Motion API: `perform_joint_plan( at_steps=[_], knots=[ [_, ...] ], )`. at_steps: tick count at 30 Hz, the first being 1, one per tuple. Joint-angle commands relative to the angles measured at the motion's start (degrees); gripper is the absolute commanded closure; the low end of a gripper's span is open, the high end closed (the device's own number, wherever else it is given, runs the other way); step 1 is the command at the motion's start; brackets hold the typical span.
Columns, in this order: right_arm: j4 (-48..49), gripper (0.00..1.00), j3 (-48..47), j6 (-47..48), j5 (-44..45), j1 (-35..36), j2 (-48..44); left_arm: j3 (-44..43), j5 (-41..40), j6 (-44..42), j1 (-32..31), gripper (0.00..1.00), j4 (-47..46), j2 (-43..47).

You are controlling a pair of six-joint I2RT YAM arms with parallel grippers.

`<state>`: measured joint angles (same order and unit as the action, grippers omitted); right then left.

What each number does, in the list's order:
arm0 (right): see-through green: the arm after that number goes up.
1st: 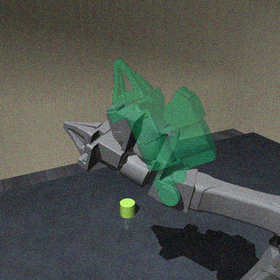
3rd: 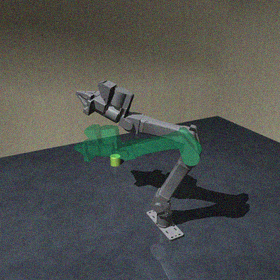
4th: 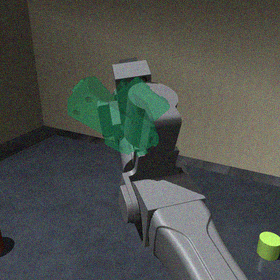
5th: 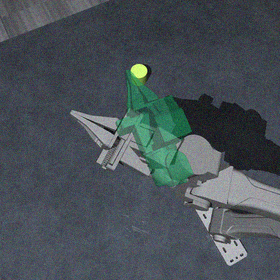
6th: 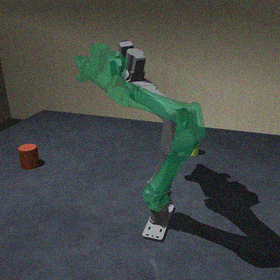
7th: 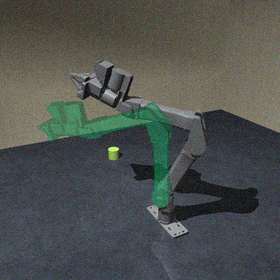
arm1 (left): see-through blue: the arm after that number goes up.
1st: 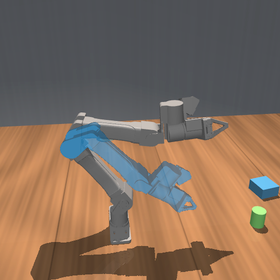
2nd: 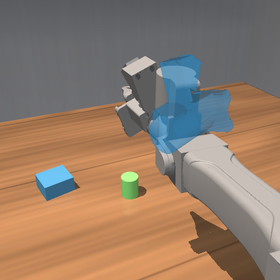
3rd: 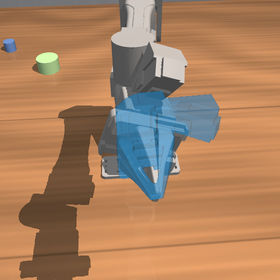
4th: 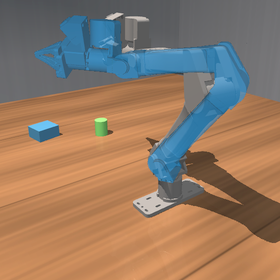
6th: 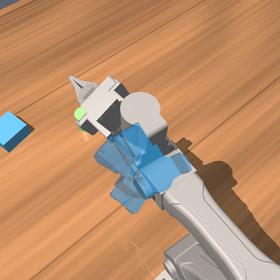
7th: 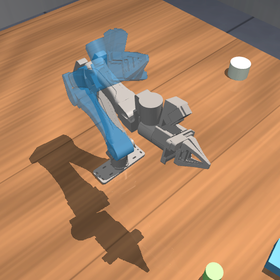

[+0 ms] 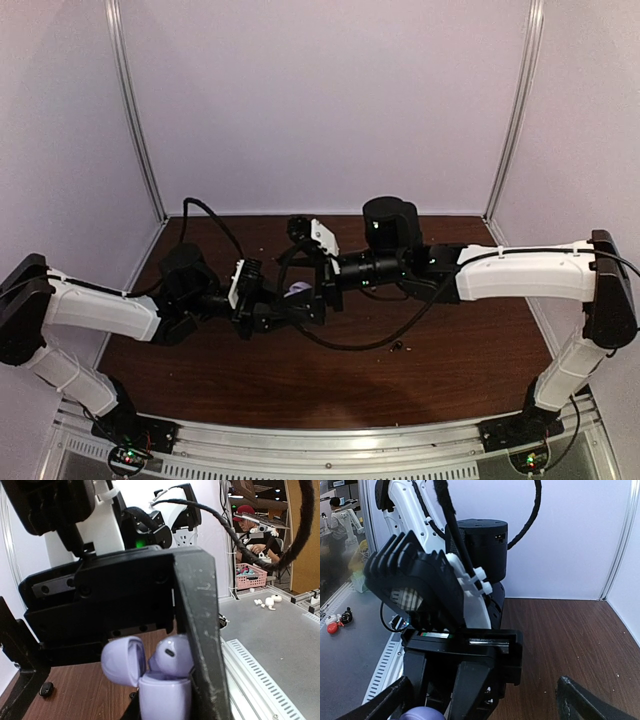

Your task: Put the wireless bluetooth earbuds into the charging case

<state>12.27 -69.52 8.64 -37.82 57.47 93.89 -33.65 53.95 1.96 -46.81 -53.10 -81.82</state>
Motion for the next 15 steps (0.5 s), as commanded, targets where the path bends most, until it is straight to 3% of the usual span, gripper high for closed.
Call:
perform_joint_plan(
  at_steps=[1, 15],
  knots=[
    [-0.9, 0.0, -1.2, 1.3, -0.4, -0.4, 0.1, -0.8, 2.1, 2.0, -0.6, 1.0, -7.3, -0.3],
    [-4.5, 0.0, -3.9, 2.8, -0.7, 0.8, -5.5, -0.9, 2.1, 3.7, -0.1, 1.0, -8.6, -1.2]
  ],
)
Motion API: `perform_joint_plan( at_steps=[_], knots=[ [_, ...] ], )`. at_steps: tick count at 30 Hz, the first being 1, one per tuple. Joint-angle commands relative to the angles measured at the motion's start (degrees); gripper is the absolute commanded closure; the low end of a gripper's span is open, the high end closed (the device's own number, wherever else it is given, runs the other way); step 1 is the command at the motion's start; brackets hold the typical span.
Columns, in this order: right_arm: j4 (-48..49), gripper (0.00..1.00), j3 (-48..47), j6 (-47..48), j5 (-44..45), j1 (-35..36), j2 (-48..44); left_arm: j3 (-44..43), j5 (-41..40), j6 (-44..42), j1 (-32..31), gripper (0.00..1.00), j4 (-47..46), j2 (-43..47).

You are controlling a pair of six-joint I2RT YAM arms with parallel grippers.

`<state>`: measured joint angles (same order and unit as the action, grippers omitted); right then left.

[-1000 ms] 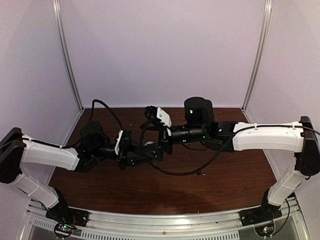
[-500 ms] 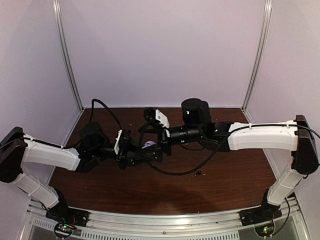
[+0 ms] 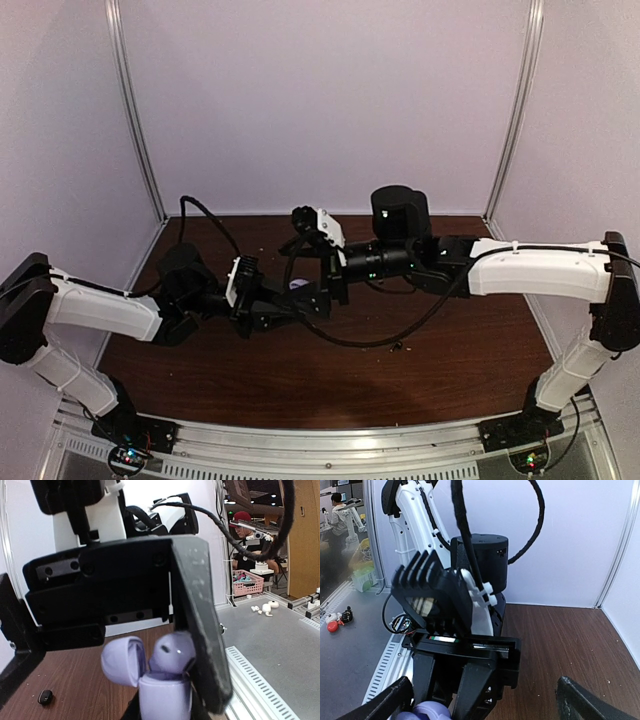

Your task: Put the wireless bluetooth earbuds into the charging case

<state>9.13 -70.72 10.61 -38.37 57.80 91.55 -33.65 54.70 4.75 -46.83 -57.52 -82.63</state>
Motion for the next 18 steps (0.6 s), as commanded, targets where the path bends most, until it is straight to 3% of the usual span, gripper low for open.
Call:
perform_joint_plan(
  at_steps=[1, 18],
  knots=[
    [-1.7, 0.0, -2.8, 1.0, -0.1, 0.6, -3.4, -1.0, 1.3, 0.9, -0.1, 1.0, -4.2, -0.4],
    [-1.5, 0.0, -2.5, -0.6, -1.3, 0.6, -5.2, -0.7, 0.7, 2.7, 0.5, 1.0, -6.9, -1.0]
  ],
)
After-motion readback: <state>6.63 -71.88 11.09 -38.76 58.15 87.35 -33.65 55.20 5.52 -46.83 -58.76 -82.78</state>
